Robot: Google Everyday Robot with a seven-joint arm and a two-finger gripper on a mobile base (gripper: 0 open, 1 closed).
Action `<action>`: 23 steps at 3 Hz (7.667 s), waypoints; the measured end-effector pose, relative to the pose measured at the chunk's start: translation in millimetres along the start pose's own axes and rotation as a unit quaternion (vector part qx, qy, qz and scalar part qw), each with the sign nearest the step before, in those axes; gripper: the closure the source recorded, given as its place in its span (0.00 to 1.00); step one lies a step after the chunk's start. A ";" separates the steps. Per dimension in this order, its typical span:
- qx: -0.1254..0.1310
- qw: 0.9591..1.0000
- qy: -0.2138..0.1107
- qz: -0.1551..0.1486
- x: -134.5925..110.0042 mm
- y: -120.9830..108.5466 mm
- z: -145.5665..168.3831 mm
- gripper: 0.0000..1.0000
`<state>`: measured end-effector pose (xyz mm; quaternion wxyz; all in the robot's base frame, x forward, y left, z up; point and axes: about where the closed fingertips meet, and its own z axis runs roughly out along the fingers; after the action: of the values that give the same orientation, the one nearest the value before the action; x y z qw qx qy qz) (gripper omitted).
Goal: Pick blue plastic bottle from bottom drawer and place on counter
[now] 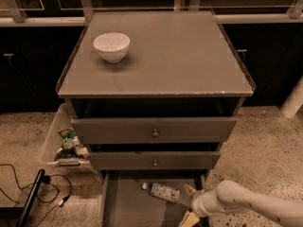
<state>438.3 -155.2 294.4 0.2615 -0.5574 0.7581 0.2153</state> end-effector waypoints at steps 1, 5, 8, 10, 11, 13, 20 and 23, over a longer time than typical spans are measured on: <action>0.000 1.000 0.000 0.000 0.0 0.0 0.0 0.00; 0.062 0.994 -0.036 -0.084 21.6 -96.9 56.3 0.00; -0.023 0.994 -0.059 -0.085 43.8 -106.3 106.5 0.00; 0.018 0.996 -0.051 -0.071 51.0 -112.1 138.4 0.00; 0.038 0.996 -0.059 -0.058 49.4 -117.2 145.9 0.00; 0.033 0.996 -0.070 -0.043 51.0 -118.1 156.4 0.19; 0.081 0.988 -0.119 -0.052 40.5 -64.5 83.1 1.00; 0.135 0.976 -0.117 -0.128 -26.9 0.5 -100.5 1.00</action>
Offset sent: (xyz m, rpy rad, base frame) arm 0.0466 -0.0048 -0.0338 -0.0852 -0.1717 -0.0391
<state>428.6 -197.5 389.0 0.4465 -0.5804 0.6665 0.1396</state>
